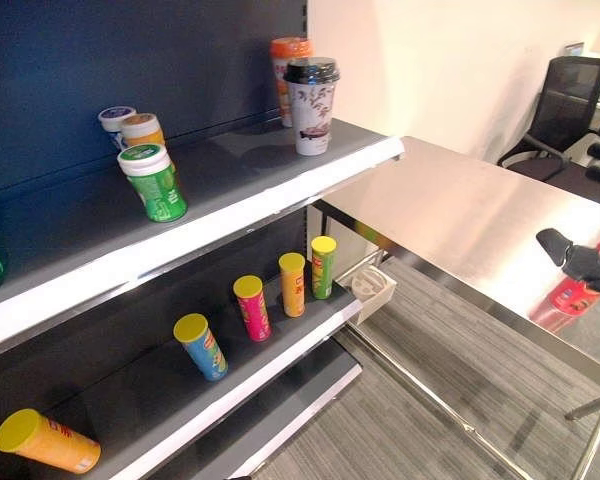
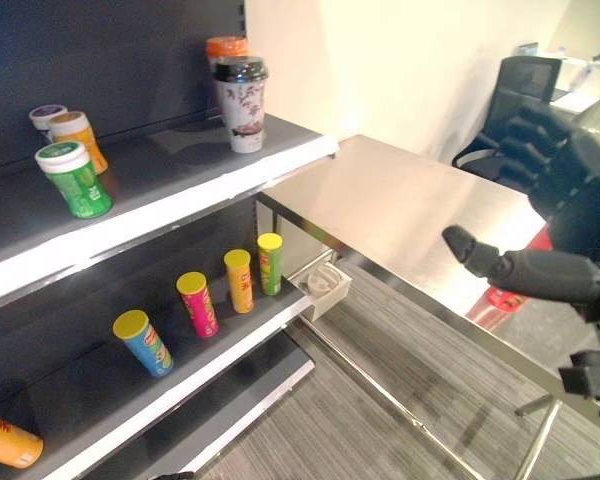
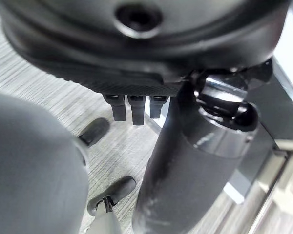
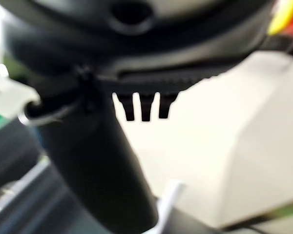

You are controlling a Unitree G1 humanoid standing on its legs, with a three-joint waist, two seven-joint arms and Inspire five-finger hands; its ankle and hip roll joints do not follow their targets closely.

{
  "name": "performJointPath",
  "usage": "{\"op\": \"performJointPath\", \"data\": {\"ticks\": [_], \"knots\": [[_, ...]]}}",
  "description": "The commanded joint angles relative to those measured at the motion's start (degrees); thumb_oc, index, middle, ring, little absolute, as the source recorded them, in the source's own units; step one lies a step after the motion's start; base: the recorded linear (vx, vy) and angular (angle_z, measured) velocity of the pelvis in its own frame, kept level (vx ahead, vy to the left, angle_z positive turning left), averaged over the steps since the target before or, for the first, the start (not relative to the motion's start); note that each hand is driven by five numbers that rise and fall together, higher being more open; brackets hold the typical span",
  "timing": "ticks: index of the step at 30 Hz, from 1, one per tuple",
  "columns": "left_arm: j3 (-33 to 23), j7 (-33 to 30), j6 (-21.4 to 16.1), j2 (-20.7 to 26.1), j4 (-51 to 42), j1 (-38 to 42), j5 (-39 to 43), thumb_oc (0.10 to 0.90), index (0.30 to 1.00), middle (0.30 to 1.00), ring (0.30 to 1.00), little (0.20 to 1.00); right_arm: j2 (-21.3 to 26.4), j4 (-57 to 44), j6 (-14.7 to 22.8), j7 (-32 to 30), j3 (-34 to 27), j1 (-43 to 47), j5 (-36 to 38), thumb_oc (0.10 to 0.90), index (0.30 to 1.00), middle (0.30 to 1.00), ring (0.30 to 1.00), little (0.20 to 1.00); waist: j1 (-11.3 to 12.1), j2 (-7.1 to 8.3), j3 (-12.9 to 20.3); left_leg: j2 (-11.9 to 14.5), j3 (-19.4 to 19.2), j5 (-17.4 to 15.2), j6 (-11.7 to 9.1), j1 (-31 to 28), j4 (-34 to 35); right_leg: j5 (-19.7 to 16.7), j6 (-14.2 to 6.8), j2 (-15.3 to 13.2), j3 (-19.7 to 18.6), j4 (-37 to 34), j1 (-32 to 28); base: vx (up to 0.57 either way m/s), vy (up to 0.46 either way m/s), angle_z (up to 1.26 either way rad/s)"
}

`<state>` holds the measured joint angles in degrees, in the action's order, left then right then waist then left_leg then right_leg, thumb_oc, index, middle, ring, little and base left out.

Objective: Put the goods on the table back onto the shelves and tidy them up.

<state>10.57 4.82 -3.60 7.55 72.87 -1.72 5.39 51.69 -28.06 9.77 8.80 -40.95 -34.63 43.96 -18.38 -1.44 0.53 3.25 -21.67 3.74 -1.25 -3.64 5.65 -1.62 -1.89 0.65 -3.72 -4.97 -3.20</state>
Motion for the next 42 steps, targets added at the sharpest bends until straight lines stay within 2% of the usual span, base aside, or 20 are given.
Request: {"op": "performJointPath", "data": {"ticks": [1, 7, 8, 10, 11, 12, 14, 16, 18, 21, 24, 26, 29, 32, 34, 37, 39, 40, 41, 42], "knots": [[-0.81, 1.56, -1.91, 2.18, 1.51, 3.23, -1.6, 0.8, 0.9, 0.9, 0.9, 0.9, -3.28, -0.89, 2.43, -2.26, -4.96, 8.48, -4.16, 0.8, 0.9, 0.9, 0.9, 0.9, 1.14, 3.75, -0.45, 0.7, -0.64, -8.24, -0.78, -5.26, -0.65, -3.7, -6.7, -4.79, -0.72, 2.06, 4.07, -0.01, 0.102, -0.17], [1.05, 1.91, -1.96, 1.38, 2.02, 3.98, -2.63, 0.8, 0.9, 0.9, 0.9, 0.9, -8.12, -1.09, 4.16, -4.64, -6.58, 11.03, -5.73, 0.8, 0.9, 0.9, 0.9, 0.9, -2.2, 3.25, -1.86, -0.18, -2.86, -8.94, 0.32, -5.06, -0.65, -4.27, -7.68, -4.59, -3.16, 5.07, 7.03, -0.03, 0.07, -0.29], [1.6, 1.83, -2.03, 1.28, 2.04, 3.94, -2.65, 0.8, 0.9, 0.9, 0.9, 0.9, -9.76, -0.38, 6.39, -8.12, -8.53, 14.55, -7.73, 0.8, 0.9, 0.9, 0.9, 0.9, -3.71, 3.34, -2.58, -0.46, -4.82, -9.25, 0.75, -4.78, -0.65, -6.09, -8.64, -4.41, -4.26, 5.26, 8.78, -0.08, 0.047, -0.35], [2.2, 1.75, -1.98, 1.57, 1.63, 4.54, -2.72, 0.8, 0.9, 0.9, 0.9, 0.9, -11.22, 0.74, 8.15, -11.38, -8.02, 18.55, -9.32, 0.8, 0.9, 0.9, 0.9, 0.9, -3.95, 3.5, -3.37, -0.55, -7.0, -9.19, 0.91, -4.05, -0.65, -8.83, -9.66, -4.46, -4.5, 5.04, 10.82, -0.09, 0.013, -0.49], [2.76, 1.76, -2.02, 1.78, 1.2, 4.72, -2.68, 0.8, 0.9, 0.9, 0.9, 0.9, -11.6, 0.78, 9.55, -12.57, -7.52, 20.46, -9.44, 0.8, 0.9, 0.9, 0.9, 0.9, -3.33, 2.79, -3.84, -0.03, -7.65, -10.36, 0.93, -3.96, -0.65, -8.84, -10.24, -5.22, -2.11, 4.83, 11.62, -0.11, -0.007, -1.29], [3.33, 1.55, -1.87, 2.04, 0.73, 5.39, -2.47, 0.8, 0.9, 0.9, 0.9, 0.9, -11.73, 1.29, 10.98, -13.98, -6.37, 22.88, -9.53, 0.8, 0.9, 0.9, 0.9, 0.9, -2.29, 2.14, -4.4, 0.99, -9.12, -10.01, 0.71, -3.03, -0.65, -8.6, -10.25, -6.44, 2.8, 5.38, 12.36, -0.14, -0.029, -1.64], [4.6, 0.86, -1.62, 2.58, -0.19, 6.63, -3.06, 0.8, 0.9, 0.9, 0.9, 0.9, -12.1, 1.36, 11.61, -17.25, -5.67, 25.59, -13.34, 0.8, 0.9, 0.9, 0.9, 0.9, -1.31, 1.27, -4.87, 2.56, -10.69, -8.62, 0.44, -1.36, -0.65, -5.0, -9.22, -8.33, 10.28, 8.42, 12.02, -0.21, -0.07, -1.42], [4.85, 0.69, -1.63, 3.64, -0.98, 7.34, -3.8, 0.8, 0.9, 0.9, 0.9, 0.9, -11.26, 1.31, 11.52, -19.22, -6.24, 27.12, -17.66, 0.8, 0.9, 0.9, 0.9, 0.9, -0.37, 1.07, -4.87, 3.55, -12.41, -7.78, 0.48, -0.89, -0.65, -2.48, -8.5, -9.84, 12.55, 11.03, 10.67, -0.17, -0.062, -0.95], [5.36, 0.83, -1.72, 4.51, -1.52, 7.53, -3.84, 0.8, 0.9, 0.9, 0.9, 0.9, -10.0, 2.45, 12.31, -21.13, -4.97, 30.15, -18.38, 0.8, 0.9, 0.9, 0.9, 0.9, 2.03, 0.9, -4.61, 4.35, -15.04, -6.9, 0.39, -0.6, -0.65, -1.64, -8.22, -12.87, 16.02, 12.62, 8.36, -0.16, -0.128, -0.74], [4.04, 0.85, -1.7, 5.67, -2.98, 6.82, -3.32, 0.8, 0.9, 0.9, 0.9, 0.9, -9.13, 5.17, 8.51, -23.87, -1.64, 32.54, -26.95, 0.8, 0.9, 0.9, 0.9, 0.9, 6.32, 1.53, -2.94, 5.15, -18.33, -5.71, -0.04, 0.0, -0.68, -7.0, -9.87, -19.3, 22.4, 10.96, 3.74, -0.1, -0.241, -0.78], [2.54, 0.8, -1.47, 7.19, -3.04, 5.76, -2.2, 0.8, 0.9, 0.9, 0.9, 0.9, -9.5, 7.37, 5.68, -24.23, 1.77, 33.73, -28.7, 0.8, 0.9, 0.9, 0.9, 0.9, 9.45, 3.2, -0.55, 5.87, -19.91, -4.42, -0.61, 1.23, -0.89, -14.14, -12.55, -22.68, 24.88, 6.71, -0.05, -0.07, -0.289, -0.54], [0.26, 0.33, -1.18, 7.89, -2.44, 5.96, -0.92, 0.8, 0.9, 0.9, 0.9, 0.9, -9.24, 9.02, 2.9, -22.4, 5.75, 33.53, -29.79, 0.8, 0.9, 0.9, 0.9, 0.9, 10.83, 4.35, 0.48, 6.85, -21.1, -3.06, -1.66, 1.18, -0.98, -14.5, -12.9, -22.15, 25.51, 3.35, -0.76, -0.04, -0.299, -0.52], [-0.51, 0.0, -0.98, 8.25, -1.63, 7.11, -0.87, 0.8, 0.9, 0.9, 0.9, 0.9, -8.05, 10.43, 0.11, -18.62, 11.11, 33.1, -29.28, 0.8, 0.9, 0.9, 0.9, 0.9, 12.21, 5.53, 0.23, 9.43, -21.89, -0.18, -4.11, 1.0, -1.1, -10.03, -12.36, -19.41, 25.38, 0.6, -0.82, -0.02, -0.283, -0.5], [0.15, -0.19, -1.01, 7.61, -1.74, 7.62, -1.2, 0.8, 0.9, 0.9, 0.9, 0.9, -7.52, 9.69, 0.0, -16.51, 12.87, 31.9, -27.98, 0.8, 0.9, 0.9, 0.9, 0.9, 12.37, 5.06, -0.12, 12.41, -21.57, 2.4, -6.14, 1.1, -1.12, -6.19, -11.0, -16.84, 25.33, 0.27, -1.1, -0.01, -0.28, -0.01], [0.11, -0.58, -1.55, 4.73, -0.62, 6.34, -1.85, 0.8, 0.9, 0.9, 0.9, 0.9, -7.93, 9.13, 1.15, -14.81, 14.7, 30.04, -27.14, 0.8, 0.9, 0.9, 0.9, 0.9, 12.68, 4.97, -0.91, 15.87, -20.75, 5.47, -7.95, 1.29, -1.23, -1.18, -8.51, -12.76, 25.46, 0.14, -1.97, -0.01, -0.344, -0.03], [0.88, -0.65, -1.48, 4.53, -1.81, 7.3, -0.83, 0.8, 0.9, 0.9, 0.9, 0.9, -7.9, 8.02, 1.05, -13.71, 17.03, 30.94, -26.08, 0.8, 0.9, 0.9, 0.9, 0.9, 12.56, 4.34, -1.23, 17.72, -20.11, 6.77, -8.8, 1.06, -1.25, 0.96, -7.28, -10.22, 25.47, 0.08, -2.77, 0.0, -0.222, 0.12], [1.23, -0.5, -1.57, 4.48, -2.96, 6.98, 0.41, 0.8, 0.9, 0.9, 0.9, 0.9, -7.83, 8.53, 1.62, -13.3, 19.52, 32.6, -24.7, 0.8, 0.9, 0.9, 0.9, 0.9, 13.21, 4.27, -1.85, 18.28, -18.0, 7.58, -9.06, 1.82, -1.3, 2.02, -6.66, -9.16, 24.91, 0.05, -3.06, -0.02, -0.155, -0.12], [2.18, -0.99, -2.25, 4.23, -3.62, 6.62, 1.73, 0.8, 0.9, 0.9, 0.9, 0.9, -7.65, 9.2, 1.53, -13.18, 22.6, 35.07, -24.0, 0.8, 0.9, 0.9, 0.9, 0.9, 15.15, 4.35, -2.83, 17.08, -11.25, 7.25, -8.93, 3.51, -1.35, 3.07, -6.07, -8.29, 23.5, -0.03, -3.39, -0.02, -0.116, -0.12], [2.29, -1.14, -2.47, 4.1, -3.73, 6.55, 2.55, 0.8, 0.9, 0.9, 0.9, 0.9, -7.67, 9.91, 1.75, -13.38, 24.02, 36.5, -23.56, 0.8, 0.9, 0.9, 0.9, 0.9, 15.61, 4.39, -3.23, 16.26, -7.54, 6.47, -8.63, 4.32, -1.34, 3.35, -6.03, -8.18, 23.1, -0.03, -3.53, -0.01, -0.101, -0.11], [2.17, -1.14, -2.48, 4.12, -3.73, 6.58, 2.61, 0.8, 0.9, 0.9, 0.9, 0.9, -7.59, 10.16, 1.85, -13.42, 24.28, 36.83, -23.55, 0.8, 0.9, 0.9, 0.9, 0.9, 15.22, 4.41, -3.27, 16.16, -7.24, 6.43, -8.55, 4.46, -1.37, 3.39, -6.08, -8.24, 23.36, -0.03, -3.61, -0.04, -0.038, -0.22]]}}
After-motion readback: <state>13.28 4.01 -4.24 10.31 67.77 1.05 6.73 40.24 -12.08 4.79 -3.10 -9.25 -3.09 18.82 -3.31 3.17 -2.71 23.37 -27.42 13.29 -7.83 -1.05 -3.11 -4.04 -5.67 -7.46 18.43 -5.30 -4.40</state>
